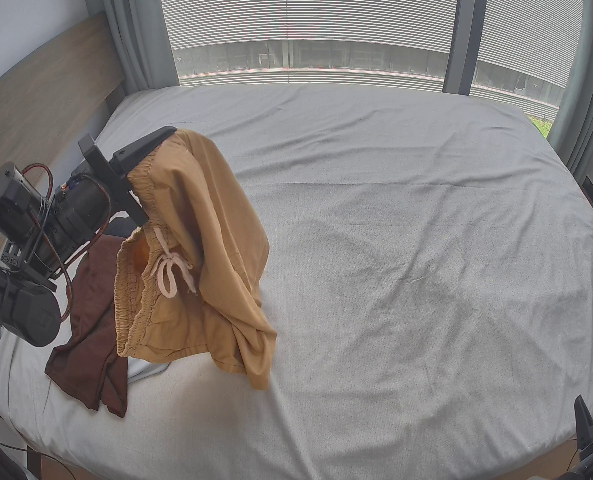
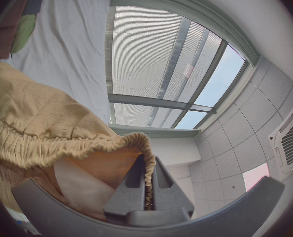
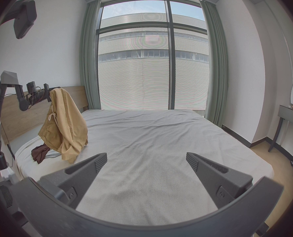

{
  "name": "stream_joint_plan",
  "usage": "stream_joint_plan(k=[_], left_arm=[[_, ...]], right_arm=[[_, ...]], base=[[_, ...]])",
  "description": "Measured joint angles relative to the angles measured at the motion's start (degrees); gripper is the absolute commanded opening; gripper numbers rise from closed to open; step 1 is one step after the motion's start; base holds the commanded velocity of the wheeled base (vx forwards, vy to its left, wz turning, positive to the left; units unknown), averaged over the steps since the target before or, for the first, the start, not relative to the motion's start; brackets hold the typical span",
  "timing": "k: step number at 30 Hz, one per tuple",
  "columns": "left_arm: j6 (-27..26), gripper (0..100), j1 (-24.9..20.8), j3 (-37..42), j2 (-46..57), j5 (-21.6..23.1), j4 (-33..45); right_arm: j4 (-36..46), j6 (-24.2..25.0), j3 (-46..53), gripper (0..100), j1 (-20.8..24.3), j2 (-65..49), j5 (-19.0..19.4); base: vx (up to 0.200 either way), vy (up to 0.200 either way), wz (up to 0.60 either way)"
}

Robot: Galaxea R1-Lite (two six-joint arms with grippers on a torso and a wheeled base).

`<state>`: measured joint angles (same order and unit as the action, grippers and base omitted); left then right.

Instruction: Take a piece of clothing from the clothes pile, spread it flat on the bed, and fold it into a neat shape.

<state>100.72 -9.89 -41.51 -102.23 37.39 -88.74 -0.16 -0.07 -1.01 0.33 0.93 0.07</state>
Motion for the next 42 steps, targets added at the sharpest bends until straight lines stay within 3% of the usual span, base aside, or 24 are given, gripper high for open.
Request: stream_joint_plan(k=[13,29,42], left_arm=[[0.2,0,-8.2,-0.3,2.9,-0.5,0.1],[0.0,0,-11.3,-2.0,1.7,-0.9,0.1],[0.2,0,-16.3,-7.8,-0.9,-4.6,0.1]], right_arm=[[0.0,0.0,0.0,100,0.0,0.0,0.0],[0.0,0.0,0.0,100,0.0,0.0,0.0],[0.0,0.0,0.0,100,0.0,0.0,0.0]], base=[[0.0,0.0,0.0],[0.0,0.0,0.0],[0.0,0.0,0.0]])
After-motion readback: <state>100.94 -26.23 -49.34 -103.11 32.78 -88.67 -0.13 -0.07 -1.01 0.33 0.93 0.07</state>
